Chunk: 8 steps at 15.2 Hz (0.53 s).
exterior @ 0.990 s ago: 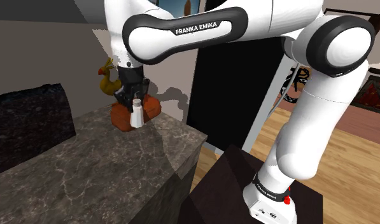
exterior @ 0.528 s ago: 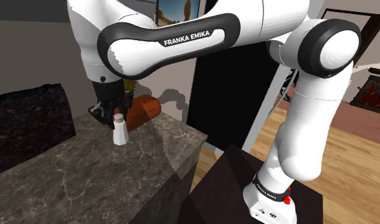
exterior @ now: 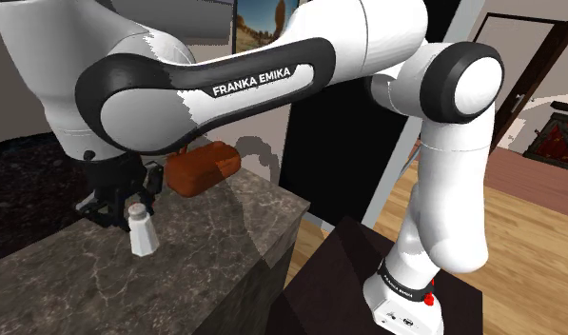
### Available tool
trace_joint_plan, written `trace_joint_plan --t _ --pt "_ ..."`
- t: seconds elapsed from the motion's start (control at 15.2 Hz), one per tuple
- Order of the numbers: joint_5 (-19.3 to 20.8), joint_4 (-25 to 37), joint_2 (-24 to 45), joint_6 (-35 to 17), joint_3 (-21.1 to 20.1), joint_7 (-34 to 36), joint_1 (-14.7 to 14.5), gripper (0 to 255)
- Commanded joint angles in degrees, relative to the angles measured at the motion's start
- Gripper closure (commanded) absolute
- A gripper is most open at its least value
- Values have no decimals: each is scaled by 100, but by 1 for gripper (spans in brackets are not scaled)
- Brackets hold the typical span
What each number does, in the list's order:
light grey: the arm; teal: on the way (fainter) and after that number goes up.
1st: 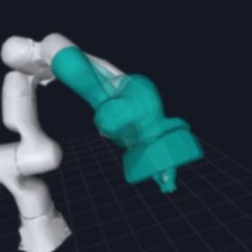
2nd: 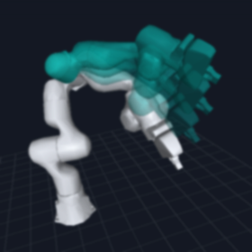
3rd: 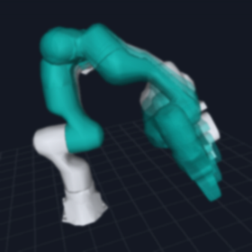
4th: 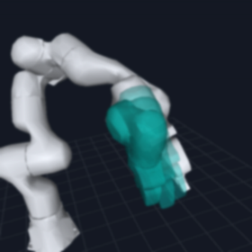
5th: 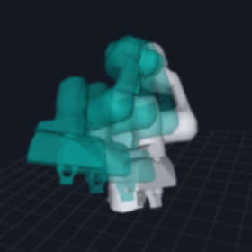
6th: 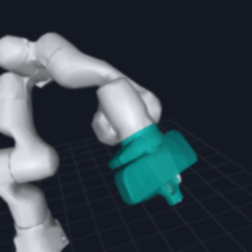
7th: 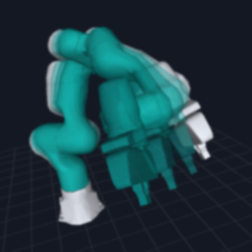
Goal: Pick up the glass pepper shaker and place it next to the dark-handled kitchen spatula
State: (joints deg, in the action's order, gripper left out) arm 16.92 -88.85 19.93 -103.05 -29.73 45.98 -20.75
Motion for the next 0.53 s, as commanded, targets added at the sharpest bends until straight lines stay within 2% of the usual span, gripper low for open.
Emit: trace_joint_plan --t 0.0,0.46 --pt "162 396 358 117 -30 283 -285 255" --pt "633 2071 1630 695 18 953 -1363 255"
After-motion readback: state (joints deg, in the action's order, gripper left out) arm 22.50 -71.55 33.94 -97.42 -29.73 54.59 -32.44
